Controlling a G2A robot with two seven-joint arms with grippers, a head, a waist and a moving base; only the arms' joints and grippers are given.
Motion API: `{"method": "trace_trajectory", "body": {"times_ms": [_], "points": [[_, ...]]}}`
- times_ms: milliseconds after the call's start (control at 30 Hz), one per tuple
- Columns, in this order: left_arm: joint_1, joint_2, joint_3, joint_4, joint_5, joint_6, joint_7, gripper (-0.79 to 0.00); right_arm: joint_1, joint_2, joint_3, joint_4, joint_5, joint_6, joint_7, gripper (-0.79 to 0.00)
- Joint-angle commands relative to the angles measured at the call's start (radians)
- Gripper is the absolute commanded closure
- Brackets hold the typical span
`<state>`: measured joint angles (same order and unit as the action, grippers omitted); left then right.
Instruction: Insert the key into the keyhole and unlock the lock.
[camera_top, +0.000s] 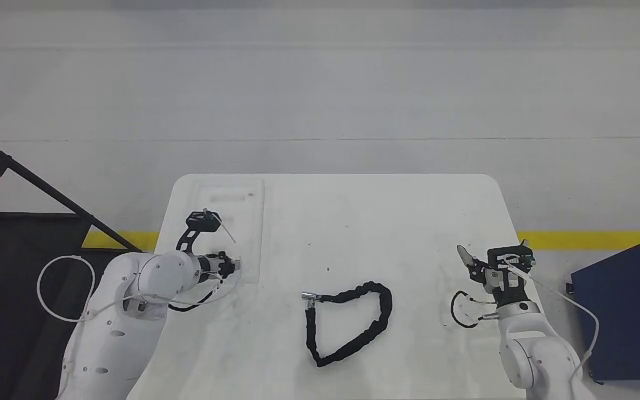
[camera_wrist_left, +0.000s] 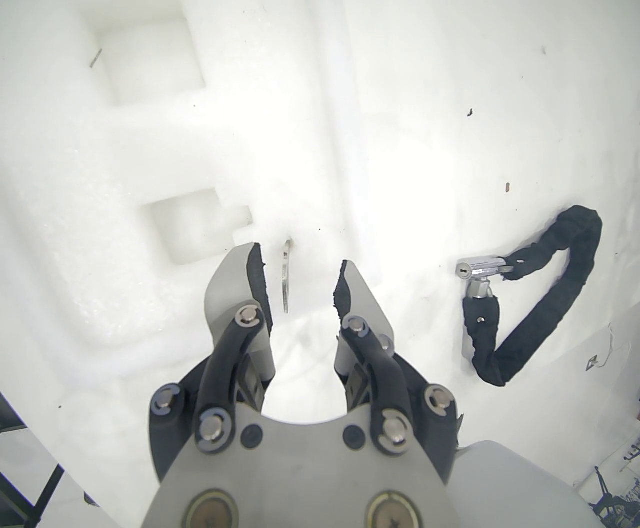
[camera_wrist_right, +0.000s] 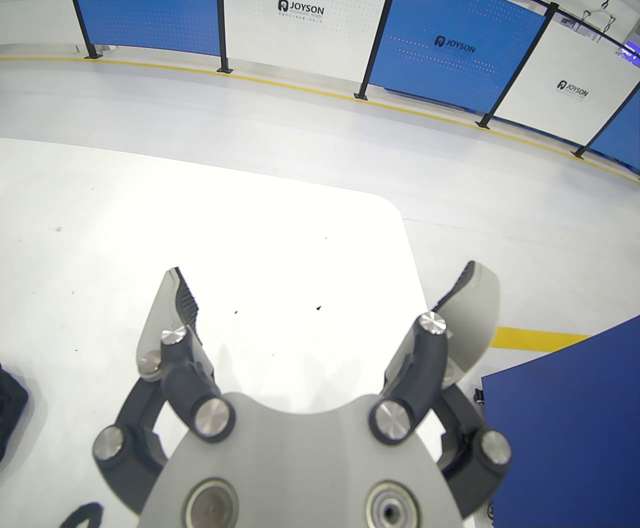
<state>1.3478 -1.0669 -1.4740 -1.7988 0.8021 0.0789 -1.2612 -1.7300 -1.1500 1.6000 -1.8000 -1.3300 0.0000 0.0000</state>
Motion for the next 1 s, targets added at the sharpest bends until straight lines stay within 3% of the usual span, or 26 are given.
{"method": "trace_trajectory", "body": {"times_ms": [0, 233, 367, 467, 600, 967], "points": [[0.000, 0.002, 0.000, -0.001, 0.004, 0.002, -0.005, -0.323, 0.000, 0.000, 0.000, 0.000, 0.000, 0.000, 0.000, -0.785], [-0.005, 0.005, 0.006, 0.009, 0.002, 0.011, -0.006, -0.345, 0.000, 0.000, 0.000, 0.000, 0.000, 0.000, 0.000, -0.785], [-0.010, 0.005, 0.019, 0.017, 0.004, 0.010, -0.006, -0.302, 0.000, 0.000, 0.000, 0.000, 0.000, 0.000, 0.000, -0.785], [-0.013, 0.007, 0.023, 0.019, 0.004, 0.013, -0.009, -0.222, 0.000, 0.000, 0.000, 0.000, 0.000, 0.000, 0.000, -0.785], [-0.015, 0.009, 0.025, 0.021, 0.006, 0.019, -0.012, 0.000, 0.000, 0.000, 0.000, 0.000, 0.000, 0.000, 0.000, -0.785], [-0.011, 0.016, 0.017, 0.003, 0.010, 0.024, -0.020, 0.000, 0.000, 0.000, 0.000, 0.000, 0.000, 0.000, 0.000, -0.785]]}}
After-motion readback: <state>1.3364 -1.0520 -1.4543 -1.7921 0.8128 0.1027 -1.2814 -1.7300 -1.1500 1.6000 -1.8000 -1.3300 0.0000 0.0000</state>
